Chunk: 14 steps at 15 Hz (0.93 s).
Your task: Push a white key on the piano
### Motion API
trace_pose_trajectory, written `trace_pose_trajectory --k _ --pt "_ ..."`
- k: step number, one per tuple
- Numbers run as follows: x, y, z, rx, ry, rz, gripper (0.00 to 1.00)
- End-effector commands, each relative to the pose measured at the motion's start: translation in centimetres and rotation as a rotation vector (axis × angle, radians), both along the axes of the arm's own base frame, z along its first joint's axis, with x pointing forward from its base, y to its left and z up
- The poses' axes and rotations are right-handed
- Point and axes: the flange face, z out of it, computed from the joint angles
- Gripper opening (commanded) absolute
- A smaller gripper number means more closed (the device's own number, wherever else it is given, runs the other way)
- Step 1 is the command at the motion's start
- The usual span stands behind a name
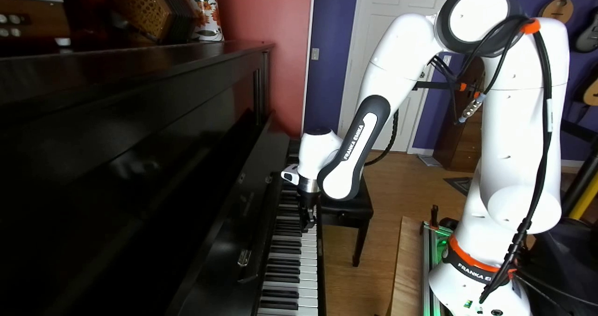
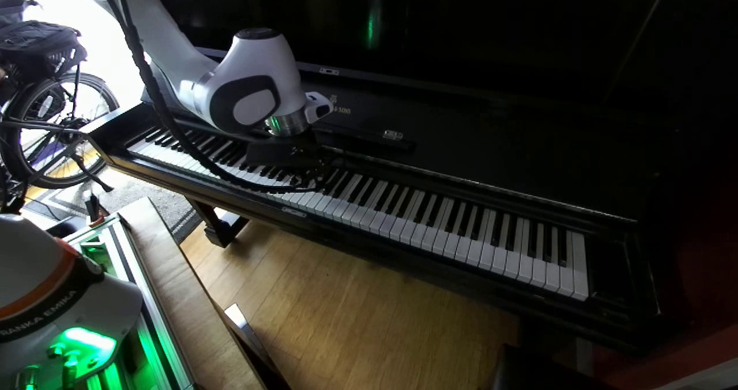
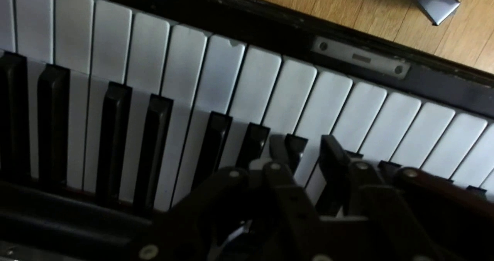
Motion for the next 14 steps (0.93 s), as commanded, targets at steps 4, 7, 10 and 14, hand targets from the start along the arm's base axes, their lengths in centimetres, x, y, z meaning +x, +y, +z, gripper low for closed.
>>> trace_pose_trajectory --k 4,7,10,14 --pt "-0.9 -0.1 2.4 -0.027 -0.029 -0.013 0.84" --pt "-1.1 -0.5 3.4 -0.039 -0.047 -0.026 1.00" --pt "-1.4 -0.7 4.8 -0.054 -0.068 -0.051 1.00" --pt "-2.1 -0.6 7.4 -0.085 -0.099 -0.086 1.00"
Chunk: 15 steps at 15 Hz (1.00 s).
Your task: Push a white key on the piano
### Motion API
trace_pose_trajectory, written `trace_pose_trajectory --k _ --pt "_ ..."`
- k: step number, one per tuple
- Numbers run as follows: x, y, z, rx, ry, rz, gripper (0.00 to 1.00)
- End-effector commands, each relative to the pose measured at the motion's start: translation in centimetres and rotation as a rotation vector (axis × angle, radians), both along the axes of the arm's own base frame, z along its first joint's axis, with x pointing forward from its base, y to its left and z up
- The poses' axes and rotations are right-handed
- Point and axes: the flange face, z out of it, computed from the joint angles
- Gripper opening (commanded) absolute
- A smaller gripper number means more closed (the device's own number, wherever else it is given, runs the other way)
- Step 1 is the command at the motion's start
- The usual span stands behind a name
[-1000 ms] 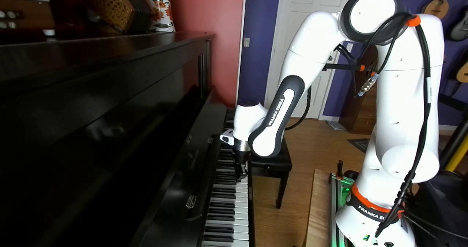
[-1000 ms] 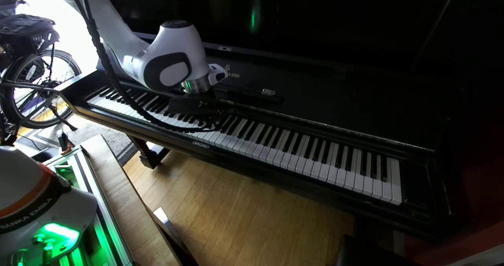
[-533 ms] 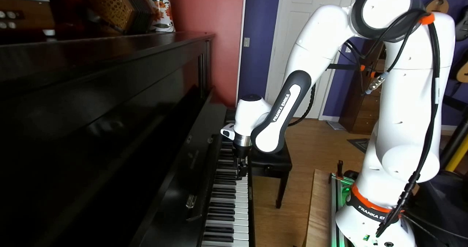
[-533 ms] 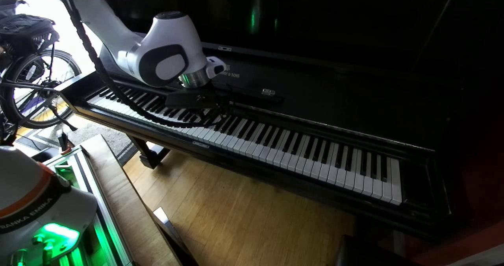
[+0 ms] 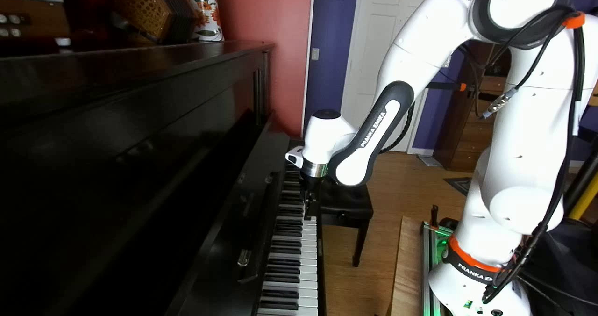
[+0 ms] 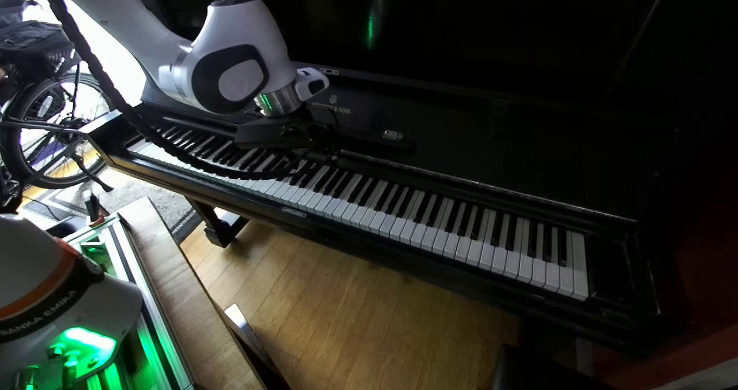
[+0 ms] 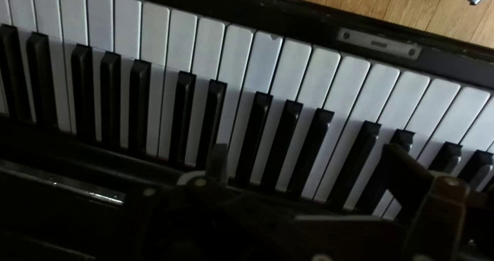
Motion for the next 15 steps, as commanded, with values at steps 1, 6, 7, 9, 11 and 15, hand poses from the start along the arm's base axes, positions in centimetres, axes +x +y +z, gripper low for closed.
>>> trace_pose_trajectory --k 1,6,7,9,11,15 --pt "-1.9 0.5 2.8 -0.036 -0.014 -0.035 1.00" --pt "-3.3 1.4 6.0 -0.069 -0.041 -0.094 1.00" --pt "-3.6 1.7 6.6 -0.073 -0.046 -0.105 1.00" --pt "-4.1 2.1 7.6 -0.086 -0.058 -0.126 1.00" --pt "-3.8 2.6 8.8 -0.094 -0.067 -0.143 1.00" --pt "-4.3 3.1 10.3 -0.093 -0.096 -0.166 1.00"
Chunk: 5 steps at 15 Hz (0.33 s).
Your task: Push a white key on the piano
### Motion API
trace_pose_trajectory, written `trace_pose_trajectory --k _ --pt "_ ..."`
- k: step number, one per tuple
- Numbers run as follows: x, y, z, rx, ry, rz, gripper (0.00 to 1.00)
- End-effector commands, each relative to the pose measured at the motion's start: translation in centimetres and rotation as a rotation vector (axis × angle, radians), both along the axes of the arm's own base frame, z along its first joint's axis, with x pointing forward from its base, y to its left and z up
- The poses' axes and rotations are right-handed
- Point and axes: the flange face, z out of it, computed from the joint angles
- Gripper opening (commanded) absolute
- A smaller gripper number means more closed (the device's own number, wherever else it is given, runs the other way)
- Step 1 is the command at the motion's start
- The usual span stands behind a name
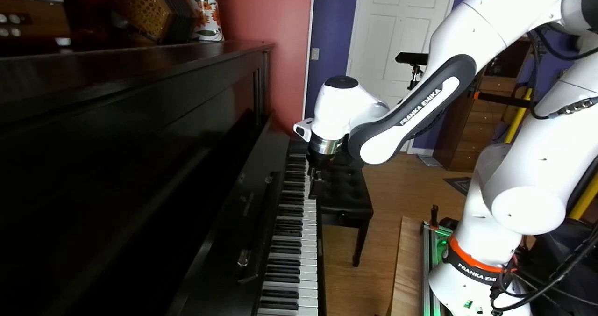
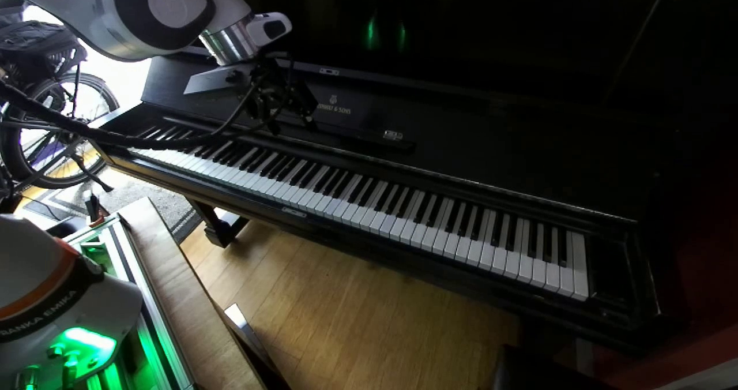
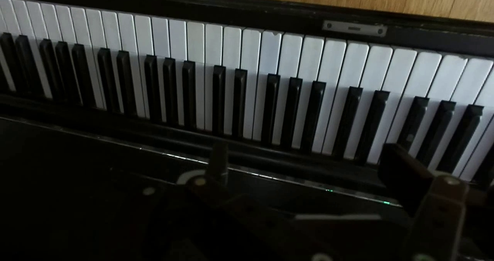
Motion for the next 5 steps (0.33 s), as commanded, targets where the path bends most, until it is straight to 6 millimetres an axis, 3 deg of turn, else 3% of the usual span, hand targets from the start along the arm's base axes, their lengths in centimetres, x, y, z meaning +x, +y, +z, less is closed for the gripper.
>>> trace_pose_trajectory --k 1,5 --pt "-0.13 0.11 0.37 0.000 -0.007 -0.004 1.00" --pt "-0.42 0.20 0.93 -0.003 -0.018 -0.010 1.00"
